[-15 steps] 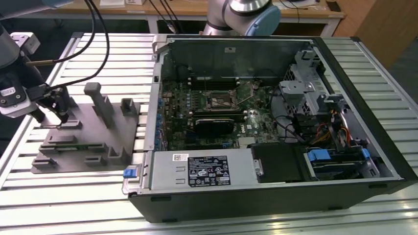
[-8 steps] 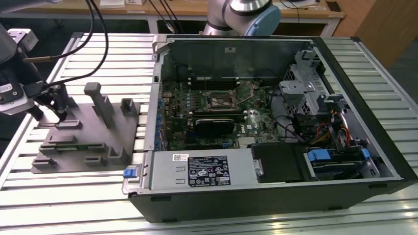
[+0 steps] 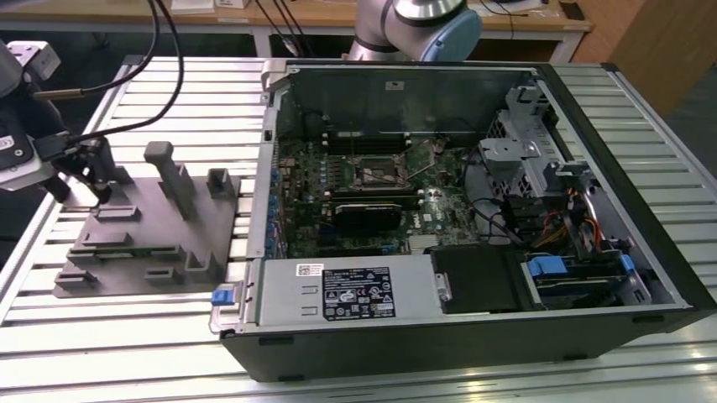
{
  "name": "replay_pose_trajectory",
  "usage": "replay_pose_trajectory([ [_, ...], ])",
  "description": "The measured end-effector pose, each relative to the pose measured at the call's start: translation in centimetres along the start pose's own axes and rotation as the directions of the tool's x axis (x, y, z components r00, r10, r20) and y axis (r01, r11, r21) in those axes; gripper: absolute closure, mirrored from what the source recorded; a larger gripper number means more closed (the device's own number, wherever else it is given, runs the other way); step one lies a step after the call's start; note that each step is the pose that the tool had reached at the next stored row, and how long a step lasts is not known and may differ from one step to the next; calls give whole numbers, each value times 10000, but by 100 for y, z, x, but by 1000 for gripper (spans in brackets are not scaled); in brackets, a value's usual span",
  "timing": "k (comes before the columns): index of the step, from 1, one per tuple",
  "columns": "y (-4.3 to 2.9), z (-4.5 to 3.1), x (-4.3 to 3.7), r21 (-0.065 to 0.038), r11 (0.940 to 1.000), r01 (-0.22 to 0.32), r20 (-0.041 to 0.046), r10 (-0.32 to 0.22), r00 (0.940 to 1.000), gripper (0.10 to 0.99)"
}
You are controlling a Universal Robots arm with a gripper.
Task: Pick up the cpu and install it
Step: 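Pick up the cpu and move it towards the insertion slot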
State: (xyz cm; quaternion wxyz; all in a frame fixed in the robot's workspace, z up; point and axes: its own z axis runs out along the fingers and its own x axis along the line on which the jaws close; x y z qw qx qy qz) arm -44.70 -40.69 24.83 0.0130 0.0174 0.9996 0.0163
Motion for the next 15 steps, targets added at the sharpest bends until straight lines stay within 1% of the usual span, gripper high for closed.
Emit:
replay_pose_trajectory([
  [15,6,-190,-5,0,10000,0,0,0,10000,541],
])
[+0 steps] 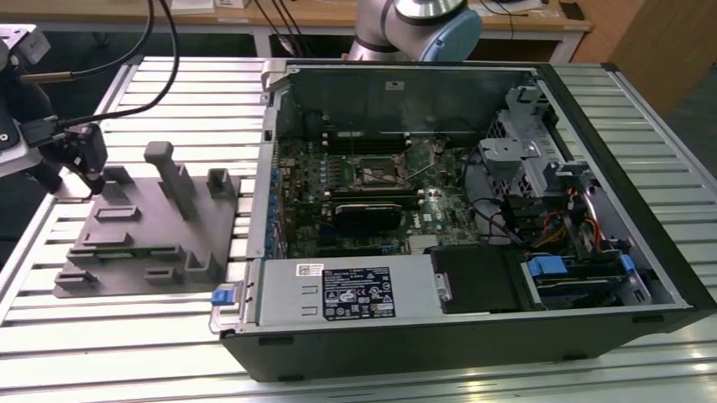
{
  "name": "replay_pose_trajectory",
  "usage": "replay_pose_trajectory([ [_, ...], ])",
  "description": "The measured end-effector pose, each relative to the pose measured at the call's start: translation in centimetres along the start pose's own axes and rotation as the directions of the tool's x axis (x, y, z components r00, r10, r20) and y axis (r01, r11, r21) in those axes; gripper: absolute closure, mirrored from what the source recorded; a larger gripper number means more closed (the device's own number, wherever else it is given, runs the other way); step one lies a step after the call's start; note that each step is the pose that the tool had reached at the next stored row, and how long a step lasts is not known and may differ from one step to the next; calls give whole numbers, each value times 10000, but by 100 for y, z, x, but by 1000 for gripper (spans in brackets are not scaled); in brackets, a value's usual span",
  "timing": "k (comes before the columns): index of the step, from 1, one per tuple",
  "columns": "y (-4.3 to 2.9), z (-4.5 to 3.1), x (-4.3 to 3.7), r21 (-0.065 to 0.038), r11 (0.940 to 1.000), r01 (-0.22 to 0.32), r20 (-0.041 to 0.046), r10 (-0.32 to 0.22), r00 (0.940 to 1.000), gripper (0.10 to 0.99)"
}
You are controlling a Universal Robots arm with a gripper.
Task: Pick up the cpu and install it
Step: 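Pick up the cpu and move it towards the insertion slot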
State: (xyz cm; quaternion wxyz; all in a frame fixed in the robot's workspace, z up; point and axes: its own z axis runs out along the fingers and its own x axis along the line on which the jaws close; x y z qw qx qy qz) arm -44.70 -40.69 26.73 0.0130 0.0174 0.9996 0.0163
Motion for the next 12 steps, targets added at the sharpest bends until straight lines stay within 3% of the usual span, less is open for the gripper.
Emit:
replay_pose_trajectory([
  [12,5,-142,-4,0,10000,0,-1,0,10000,541],
])
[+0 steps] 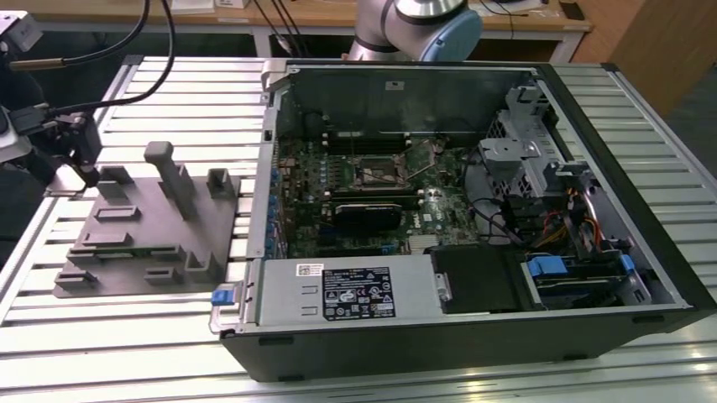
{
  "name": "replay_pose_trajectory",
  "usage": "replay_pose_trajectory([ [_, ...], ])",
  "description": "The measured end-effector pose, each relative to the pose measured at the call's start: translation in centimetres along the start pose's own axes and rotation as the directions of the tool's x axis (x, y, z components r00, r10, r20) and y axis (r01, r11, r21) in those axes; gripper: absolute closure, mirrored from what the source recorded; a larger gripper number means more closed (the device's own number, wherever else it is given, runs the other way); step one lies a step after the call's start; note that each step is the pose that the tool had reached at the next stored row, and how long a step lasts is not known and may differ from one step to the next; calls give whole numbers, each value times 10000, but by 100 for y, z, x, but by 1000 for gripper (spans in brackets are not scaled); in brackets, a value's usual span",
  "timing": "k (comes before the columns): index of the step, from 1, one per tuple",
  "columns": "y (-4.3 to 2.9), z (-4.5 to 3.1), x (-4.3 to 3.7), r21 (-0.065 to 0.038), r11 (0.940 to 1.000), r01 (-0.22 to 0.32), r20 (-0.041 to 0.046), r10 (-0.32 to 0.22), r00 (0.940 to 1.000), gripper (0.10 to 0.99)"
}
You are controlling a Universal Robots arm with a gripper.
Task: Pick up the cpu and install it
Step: 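Pick up the cpu and move it towards the insertion slot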
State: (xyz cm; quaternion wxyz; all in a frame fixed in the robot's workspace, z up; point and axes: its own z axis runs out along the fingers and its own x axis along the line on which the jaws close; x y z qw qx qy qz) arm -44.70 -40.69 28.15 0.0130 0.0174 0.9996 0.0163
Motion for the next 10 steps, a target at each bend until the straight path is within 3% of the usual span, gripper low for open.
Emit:
replay_pose_trajectory([
  [10,4,-131,-3,0,10000,0,1,0,10000,541],
])
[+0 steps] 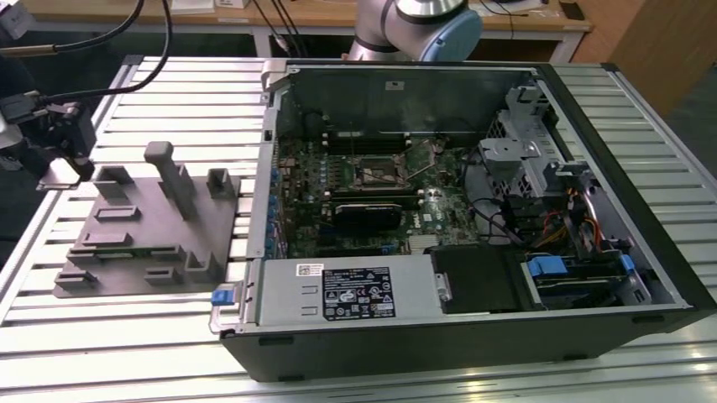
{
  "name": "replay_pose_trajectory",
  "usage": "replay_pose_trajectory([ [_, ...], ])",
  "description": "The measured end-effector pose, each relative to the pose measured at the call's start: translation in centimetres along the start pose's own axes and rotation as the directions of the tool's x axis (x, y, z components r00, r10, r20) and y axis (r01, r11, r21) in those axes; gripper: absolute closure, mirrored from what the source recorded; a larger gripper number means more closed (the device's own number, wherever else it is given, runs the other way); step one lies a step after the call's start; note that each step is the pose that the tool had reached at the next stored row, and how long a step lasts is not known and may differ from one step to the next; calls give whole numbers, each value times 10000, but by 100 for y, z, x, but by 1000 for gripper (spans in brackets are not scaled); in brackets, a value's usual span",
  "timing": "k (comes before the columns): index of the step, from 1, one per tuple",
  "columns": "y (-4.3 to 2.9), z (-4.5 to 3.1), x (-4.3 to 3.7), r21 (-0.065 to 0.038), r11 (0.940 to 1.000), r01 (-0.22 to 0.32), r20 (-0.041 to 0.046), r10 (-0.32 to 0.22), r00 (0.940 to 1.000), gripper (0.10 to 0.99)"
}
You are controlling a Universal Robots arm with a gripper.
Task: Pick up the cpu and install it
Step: 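Pick up the cpu and move it towards the insertion slot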
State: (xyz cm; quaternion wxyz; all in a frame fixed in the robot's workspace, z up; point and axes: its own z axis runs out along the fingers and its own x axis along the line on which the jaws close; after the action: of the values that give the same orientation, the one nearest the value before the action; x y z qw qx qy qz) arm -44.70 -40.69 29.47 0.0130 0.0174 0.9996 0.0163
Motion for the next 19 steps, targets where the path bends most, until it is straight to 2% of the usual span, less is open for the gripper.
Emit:
replay_pose_trajectory([
  [19,8,-246,-6,0,10000,0,0,0,10000,541],
])
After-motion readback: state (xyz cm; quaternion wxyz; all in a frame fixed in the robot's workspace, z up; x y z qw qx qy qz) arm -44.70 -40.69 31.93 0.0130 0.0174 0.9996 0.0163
